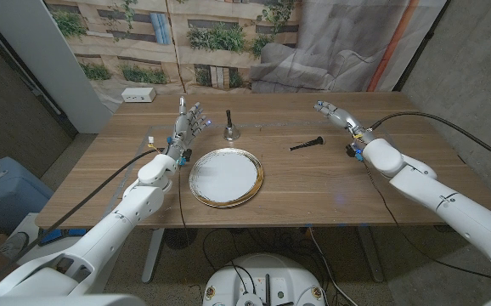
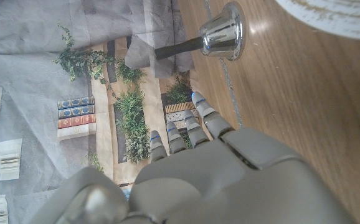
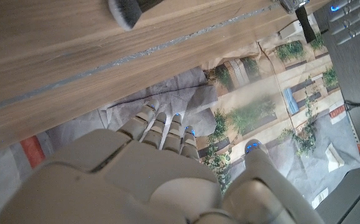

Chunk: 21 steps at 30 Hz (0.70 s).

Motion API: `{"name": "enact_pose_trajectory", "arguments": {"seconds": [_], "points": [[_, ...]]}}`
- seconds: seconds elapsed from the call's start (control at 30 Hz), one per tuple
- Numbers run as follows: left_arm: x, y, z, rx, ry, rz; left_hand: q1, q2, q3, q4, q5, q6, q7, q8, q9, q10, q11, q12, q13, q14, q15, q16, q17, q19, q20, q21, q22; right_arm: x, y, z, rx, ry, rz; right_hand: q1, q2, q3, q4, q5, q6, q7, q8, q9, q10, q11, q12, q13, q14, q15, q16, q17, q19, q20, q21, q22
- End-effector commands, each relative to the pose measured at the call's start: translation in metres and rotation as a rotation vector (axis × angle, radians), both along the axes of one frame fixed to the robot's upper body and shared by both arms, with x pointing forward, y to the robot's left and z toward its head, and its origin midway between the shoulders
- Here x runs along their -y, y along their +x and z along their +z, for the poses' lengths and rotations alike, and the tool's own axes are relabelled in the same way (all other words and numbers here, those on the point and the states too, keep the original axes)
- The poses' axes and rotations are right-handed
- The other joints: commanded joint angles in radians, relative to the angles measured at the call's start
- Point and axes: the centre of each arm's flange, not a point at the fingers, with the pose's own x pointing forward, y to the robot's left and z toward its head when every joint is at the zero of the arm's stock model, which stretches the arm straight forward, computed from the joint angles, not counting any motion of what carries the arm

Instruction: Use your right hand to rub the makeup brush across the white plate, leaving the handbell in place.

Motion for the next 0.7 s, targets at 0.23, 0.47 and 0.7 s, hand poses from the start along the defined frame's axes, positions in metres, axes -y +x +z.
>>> {"name": "enact_pose_trajectory", "arguments": {"seconds": [0.23,0.47,0.7], "points": [[0.0,0.0,0.0,0.0,0.0,0.0,0.0,0.015,0.0,0.007,0.007,0.001,-0.006,0.003,0.002,0.001,-0.008,0.007,0.003,0.009,-0.013,0.003,0.001,0.006,0.0,0.006,0.004,-0.012,-0.008,0.015,0.06,-0.351,-0.145,0.048,-0.006,0.011,-0.042,-0.012,-0.017,-0.017,0.003,0.003,-0.017,-0.013,0.007,-0.001,-0.019,0.017,0.006,-0.016,0.002,0.046,0.007,0.003],[0.0,0.0,0.0,0.0,0.0,0.0,0.0,0.015,0.0,0.007,0.007,0.001,-0.006,0.003,0.002,0.001,-0.011,0.007,0.002,0.009,-0.013,0.003,0.001,0.006,0.001,0.006,0.004,-0.022,-0.007,0.025,0.069,-0.478,-0.167,0.076,-0.012,0.02,-0.072,-0.019,-0.027,-0.022,0.006,0.004,-0.028,-0.027,0.007,-0.001,-0.034,0.029,0.006,-0.026,-0.005,0.064,0.006,0.003],[0.0,0.0,0.0,0.0,0.0,0.0,0.0,0.015,0.0,0.007,0.007,0.001,-0.006,0.003,0.002,0.0,-0.011,0.007,0.002,0.01,-0.013,0.003,0.001,0.006,0.001,0.006,0.004,-0.03,-0.007,0.033,0.052,-0.618,-0.21,0.126,-0.018,0.038,-0.118,-0.03,-0.04,-0.035,0.011,0.007,-0.033,-0.034,0.011,0.0,-0.05,0.027,0.009,-0.039,-0.019,0.08,0.004,0.004]]}}
